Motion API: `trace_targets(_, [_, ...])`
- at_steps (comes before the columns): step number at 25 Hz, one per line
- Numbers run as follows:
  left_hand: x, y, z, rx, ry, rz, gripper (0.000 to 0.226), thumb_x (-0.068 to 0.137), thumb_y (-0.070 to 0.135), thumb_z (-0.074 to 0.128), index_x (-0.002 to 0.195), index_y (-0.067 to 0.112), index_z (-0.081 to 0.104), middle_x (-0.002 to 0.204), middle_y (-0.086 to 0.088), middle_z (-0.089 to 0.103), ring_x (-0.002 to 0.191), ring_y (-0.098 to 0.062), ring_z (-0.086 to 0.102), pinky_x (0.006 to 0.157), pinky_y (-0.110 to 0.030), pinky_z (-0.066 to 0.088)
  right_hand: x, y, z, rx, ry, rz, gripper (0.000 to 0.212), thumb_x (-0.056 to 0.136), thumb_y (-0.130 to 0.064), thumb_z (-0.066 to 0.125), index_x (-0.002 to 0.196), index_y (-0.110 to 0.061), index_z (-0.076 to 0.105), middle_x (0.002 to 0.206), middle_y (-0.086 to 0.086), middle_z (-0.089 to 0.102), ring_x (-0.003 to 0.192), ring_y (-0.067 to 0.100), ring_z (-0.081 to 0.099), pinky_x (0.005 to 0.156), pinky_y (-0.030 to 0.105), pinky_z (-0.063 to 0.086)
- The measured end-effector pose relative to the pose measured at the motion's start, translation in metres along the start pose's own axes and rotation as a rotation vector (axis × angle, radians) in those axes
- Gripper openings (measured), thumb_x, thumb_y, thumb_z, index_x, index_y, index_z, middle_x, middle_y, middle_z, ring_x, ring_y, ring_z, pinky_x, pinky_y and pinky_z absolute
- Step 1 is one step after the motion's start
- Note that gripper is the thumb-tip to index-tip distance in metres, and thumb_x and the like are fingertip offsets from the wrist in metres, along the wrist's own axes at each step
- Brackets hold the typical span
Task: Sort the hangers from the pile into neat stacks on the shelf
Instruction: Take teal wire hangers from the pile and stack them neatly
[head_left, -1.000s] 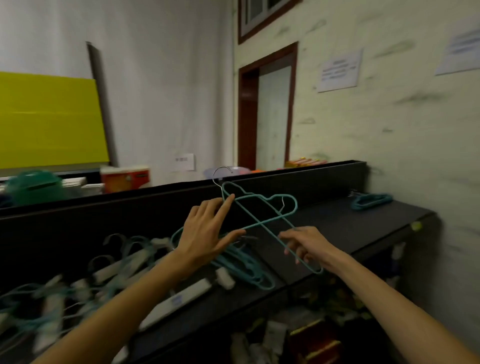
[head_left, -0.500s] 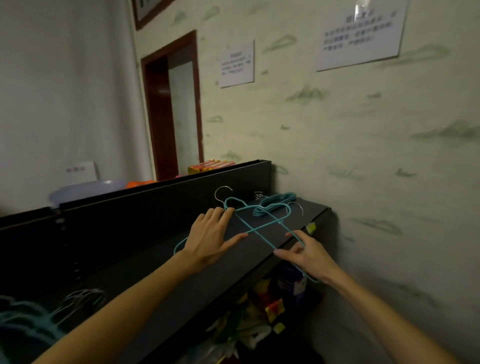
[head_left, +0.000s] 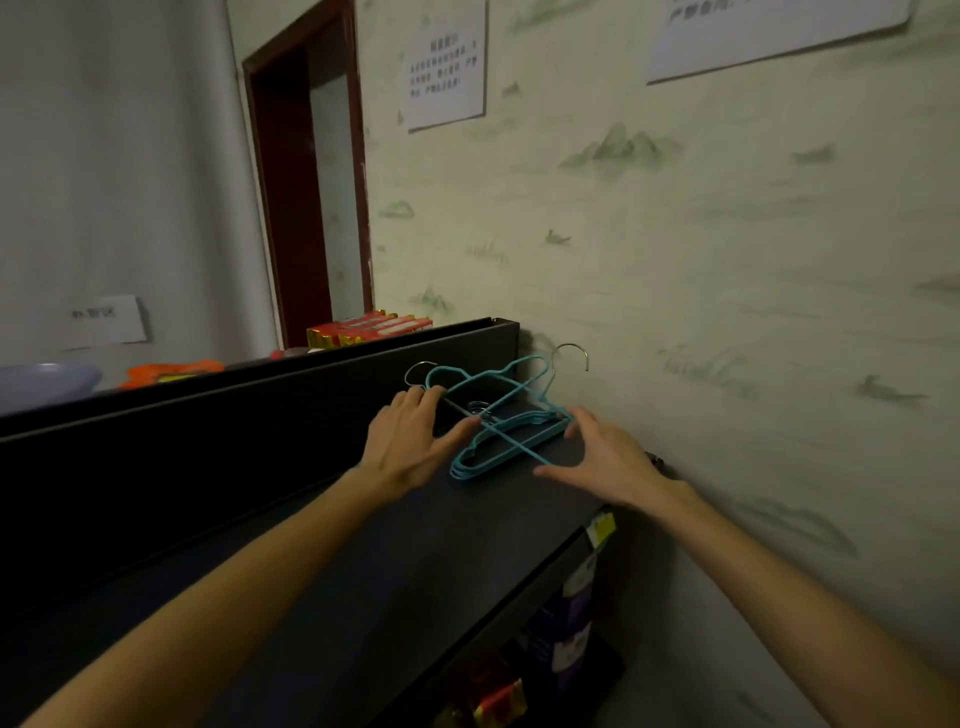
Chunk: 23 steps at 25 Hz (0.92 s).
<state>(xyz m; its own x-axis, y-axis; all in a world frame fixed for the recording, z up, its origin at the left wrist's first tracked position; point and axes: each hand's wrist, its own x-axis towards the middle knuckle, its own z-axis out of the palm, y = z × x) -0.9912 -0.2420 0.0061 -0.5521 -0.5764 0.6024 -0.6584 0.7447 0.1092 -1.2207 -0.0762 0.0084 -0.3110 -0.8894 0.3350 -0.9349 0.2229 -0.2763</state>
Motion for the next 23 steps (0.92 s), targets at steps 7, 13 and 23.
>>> trace_targets(7, [0.035, -0.020, 0.021, 0.194, 0.050, -0.003, 0.088, 0.089, 0.083, 0.021, 0.144, 0.020, 0.050, 0.120, -0.001, 0.066, 0.107, -0.020, 0.064, 0.078, -0.037, 0.056, 0.112, 0.083, 0.018, 0.079, -0.159, -0.159, 0.074, 0.077, -0.045, 0.081, 0.138, -0.018, 0.049, 0.127, -0.002, 0.063, 0.105, 0.017, 0.063, 0.089, 0.035, 0.053])
trace_targets(13, [0.057, -0.016, 0.037, 0.300, 0.149, -0.248, 0.084, 0.090, 0.082, 0.028, 0.143, 0.021, 0.050, 0.114, 0.001, 0.065, 0.102, -0.018, 0.063, 0.070, -0.032, 0.051, 0.193, 0.116, 0.031, 0.095, -0.434, -0.288, 0.085, 0.059, -0.036, 0.076, 0.139, -0.019, 0.054, 0.128, 0.002, 0.062, 0.113, 0.020, 0.059, 0.097, 0.032, 0.047])
trace_targets(23, [0.057, 0.021, 0.088, 0.522, 0.088, -0.094, 0.089, 0.091, 0.082, 0.028, 0.145, 0.015, 0.051, 0.122, -0.002, 0.066, 0.096, -0.017, 0.064, 0.071, -0.029, 0.051, 0.256, 0.119, 0.083, 0.102, -0.740, -0.477, 0.078, 0.074, -0.026, 0.082, 0.144, -0.023, 0.048, 0.129, -0.002, 0.055, 0.120, 0.020, 0.054, 0.101, 0.031, 0.046])
